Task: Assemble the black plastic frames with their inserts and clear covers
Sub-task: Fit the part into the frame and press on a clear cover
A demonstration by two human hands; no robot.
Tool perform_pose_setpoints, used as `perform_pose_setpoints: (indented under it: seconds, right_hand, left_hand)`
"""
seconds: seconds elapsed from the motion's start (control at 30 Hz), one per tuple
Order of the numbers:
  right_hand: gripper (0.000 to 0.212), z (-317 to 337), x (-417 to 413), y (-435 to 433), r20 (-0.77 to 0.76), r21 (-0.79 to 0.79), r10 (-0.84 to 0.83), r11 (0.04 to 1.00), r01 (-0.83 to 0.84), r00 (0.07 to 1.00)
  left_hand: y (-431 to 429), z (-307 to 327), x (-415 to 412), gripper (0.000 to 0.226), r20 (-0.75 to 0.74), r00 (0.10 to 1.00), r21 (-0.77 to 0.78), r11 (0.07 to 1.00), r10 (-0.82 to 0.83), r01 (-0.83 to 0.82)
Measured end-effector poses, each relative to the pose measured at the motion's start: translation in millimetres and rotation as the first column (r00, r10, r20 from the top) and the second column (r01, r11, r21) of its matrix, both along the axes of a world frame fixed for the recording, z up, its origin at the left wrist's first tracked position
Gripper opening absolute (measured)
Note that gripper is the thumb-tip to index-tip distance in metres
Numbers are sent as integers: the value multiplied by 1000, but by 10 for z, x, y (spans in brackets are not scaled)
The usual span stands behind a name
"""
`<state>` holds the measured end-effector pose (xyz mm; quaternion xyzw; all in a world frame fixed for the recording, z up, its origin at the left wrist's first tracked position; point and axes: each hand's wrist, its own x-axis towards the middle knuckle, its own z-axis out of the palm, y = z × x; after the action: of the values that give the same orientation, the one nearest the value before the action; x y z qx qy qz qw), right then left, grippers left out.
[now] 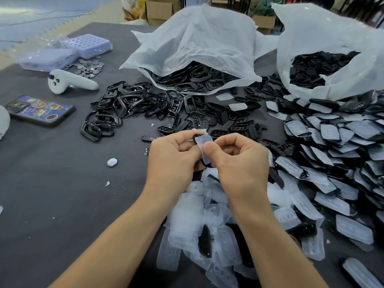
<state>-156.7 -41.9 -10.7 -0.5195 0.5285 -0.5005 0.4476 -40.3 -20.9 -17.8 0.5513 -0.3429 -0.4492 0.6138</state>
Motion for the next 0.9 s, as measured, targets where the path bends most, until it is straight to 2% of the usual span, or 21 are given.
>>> perform_pose_setpoints:
  seconds: [0.17, 0.27, 0.43, 0.53, 0.73, 0.9]
  right_hand:
    - [18, -9, -11, -9, -117, -70, -67, 996, 59, 991]
    - [18, -7, -42, -36, -167, -103, -58, 994, 41, 984]
    - [17, -2, -113, -101, -135, -68, 53, 996, -62, 989]
    - [17, -9, -136, -114, -163, -71, 29, 997, -41, 986]
    - [31, -17, -108, -82, -319, -121, -76, 992, 40, 945]
    - [31, -28, -108, -97, -334, -71, 17, 997, -43, 943]
  left_hand:
    - [-2, 22, -6, 21, -99, 989, -23, 994, -107, 105]
    - [-14, 16, 39, 36, -122, 974, -26, 982, -191, 190]
    - [-40, -24, 129, 36, -152, 958, 3, 969, -243, 247]
    - [-43, -25, 127, 35, -149, 952, 10, 963, -266, 270]
    - [-29, 16, 114, 34, -172, 955, 37, 967, -241, 251]
    - [-33, 30, 76, 30, -187, 970, 41, 985, -157, 167]
